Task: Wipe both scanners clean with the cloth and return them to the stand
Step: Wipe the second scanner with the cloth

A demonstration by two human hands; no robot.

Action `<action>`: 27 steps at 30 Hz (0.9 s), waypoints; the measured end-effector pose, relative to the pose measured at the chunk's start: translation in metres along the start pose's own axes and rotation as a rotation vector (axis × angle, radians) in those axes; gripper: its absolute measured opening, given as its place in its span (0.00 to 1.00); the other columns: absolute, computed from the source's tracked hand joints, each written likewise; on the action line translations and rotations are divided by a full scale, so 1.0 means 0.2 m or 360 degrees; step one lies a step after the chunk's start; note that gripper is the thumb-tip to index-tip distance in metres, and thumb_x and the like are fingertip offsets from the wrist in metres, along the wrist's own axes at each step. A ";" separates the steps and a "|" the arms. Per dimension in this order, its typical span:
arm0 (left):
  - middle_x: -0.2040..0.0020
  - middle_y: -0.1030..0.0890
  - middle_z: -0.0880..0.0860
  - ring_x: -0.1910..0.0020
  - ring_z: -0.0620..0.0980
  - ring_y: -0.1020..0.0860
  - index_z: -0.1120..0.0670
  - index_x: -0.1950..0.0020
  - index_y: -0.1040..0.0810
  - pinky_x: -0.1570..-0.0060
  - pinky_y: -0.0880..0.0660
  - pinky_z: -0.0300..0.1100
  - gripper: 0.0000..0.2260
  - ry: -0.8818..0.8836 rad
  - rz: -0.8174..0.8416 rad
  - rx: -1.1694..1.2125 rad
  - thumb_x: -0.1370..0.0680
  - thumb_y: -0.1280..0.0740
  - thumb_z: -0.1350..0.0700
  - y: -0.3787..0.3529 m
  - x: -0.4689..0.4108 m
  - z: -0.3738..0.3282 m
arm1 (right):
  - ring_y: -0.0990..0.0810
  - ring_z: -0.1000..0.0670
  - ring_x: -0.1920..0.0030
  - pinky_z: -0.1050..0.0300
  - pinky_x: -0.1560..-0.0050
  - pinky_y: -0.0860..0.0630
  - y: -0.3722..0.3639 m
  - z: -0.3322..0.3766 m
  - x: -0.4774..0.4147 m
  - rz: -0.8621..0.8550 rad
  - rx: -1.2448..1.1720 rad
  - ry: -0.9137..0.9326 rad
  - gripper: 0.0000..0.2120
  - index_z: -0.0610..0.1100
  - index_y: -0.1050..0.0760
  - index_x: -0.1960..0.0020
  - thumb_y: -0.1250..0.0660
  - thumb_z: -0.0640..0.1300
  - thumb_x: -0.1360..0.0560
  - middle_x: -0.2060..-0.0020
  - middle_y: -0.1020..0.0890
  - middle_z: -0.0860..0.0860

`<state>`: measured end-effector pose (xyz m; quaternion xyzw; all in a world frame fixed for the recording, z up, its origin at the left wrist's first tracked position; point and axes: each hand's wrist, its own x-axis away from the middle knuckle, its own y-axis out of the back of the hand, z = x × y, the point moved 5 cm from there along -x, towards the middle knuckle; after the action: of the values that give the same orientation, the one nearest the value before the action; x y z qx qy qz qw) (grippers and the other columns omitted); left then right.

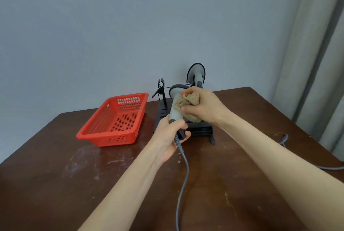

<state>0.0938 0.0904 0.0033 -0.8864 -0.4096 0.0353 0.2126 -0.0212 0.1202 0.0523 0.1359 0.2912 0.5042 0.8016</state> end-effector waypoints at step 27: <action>0.59 0.29 0.55 0.67 0.47 0.32 0.60 0.52 0.28 0.72 0.30 0.36 0.11 -0.0041 -0.0070 -0.0086 0.26 0.41 0.75 0.00 0.01 0.04 | 0.22 0.48 0.53 0.51 0.52 0.24 0.00 0.08 -0.02 -0.0221 0.0317 -0.0028 0.08 0.43 0.20 0.54 0.31 0.47 0.28 0.58 0.17 0.50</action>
<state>0.0932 0.0949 -0.0043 -0.8822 -0.4324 0.0310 0.1839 -0.0139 0.1176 0.0662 0.1988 0.3416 0.4148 0.8196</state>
